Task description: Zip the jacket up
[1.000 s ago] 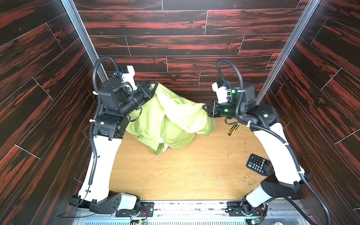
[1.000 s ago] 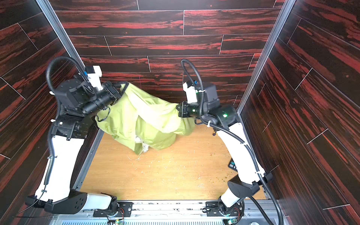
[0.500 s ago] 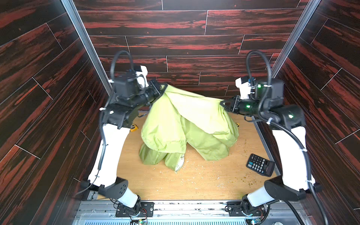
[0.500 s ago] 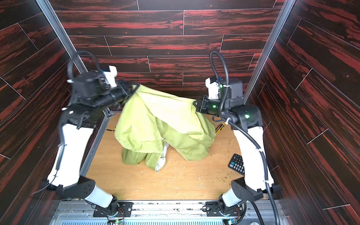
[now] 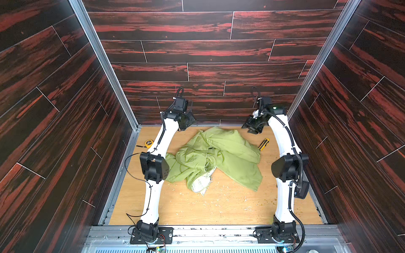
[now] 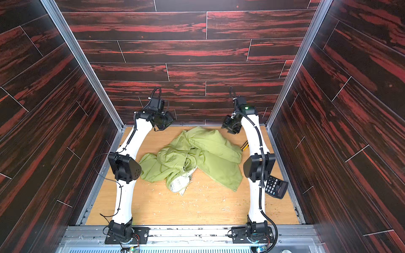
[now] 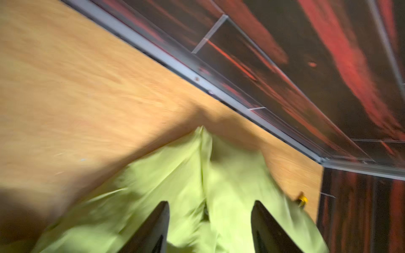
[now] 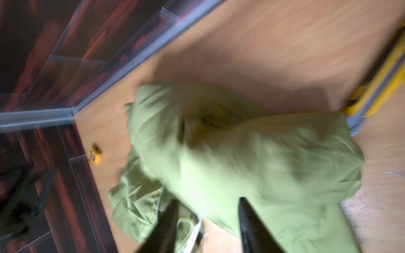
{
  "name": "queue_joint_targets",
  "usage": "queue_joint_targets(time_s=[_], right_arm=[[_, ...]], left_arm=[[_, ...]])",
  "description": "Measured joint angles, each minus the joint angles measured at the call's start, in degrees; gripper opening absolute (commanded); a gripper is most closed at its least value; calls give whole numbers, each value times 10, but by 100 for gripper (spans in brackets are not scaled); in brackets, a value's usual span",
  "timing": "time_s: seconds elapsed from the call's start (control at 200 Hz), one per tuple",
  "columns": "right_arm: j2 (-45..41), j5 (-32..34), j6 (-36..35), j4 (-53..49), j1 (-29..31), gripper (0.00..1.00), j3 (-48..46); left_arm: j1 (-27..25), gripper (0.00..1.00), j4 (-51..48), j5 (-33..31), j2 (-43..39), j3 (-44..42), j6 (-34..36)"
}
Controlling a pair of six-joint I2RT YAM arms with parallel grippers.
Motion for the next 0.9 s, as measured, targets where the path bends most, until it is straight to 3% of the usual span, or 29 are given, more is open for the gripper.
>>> queue_joint_targets(time_s=[0.08,0.18,0.421,0.586,0.741,0.902], right_arm=[[-5,10,-7,-8,-12,62,24],[-42,14,-21,7,-9,64,-31],[-259,-9,-40,131,7,68,-466],[-369,-30,-35,204,9,68,-691],[-396,-36,-28,252,33,68,-814],[-406,-35,-20,274,47,68,-871]], left_arm=[[1,68,-13,-9,-28,-12,15],[-6,70,-6,-8,-111,-117,37],[-87,72,43,18,-320,-478,44],[-144,74,74,25,-379,-662,6],[-172,82,94,15,-386,-702,-8],[-216,82,82,-17,-354,-629,3]])
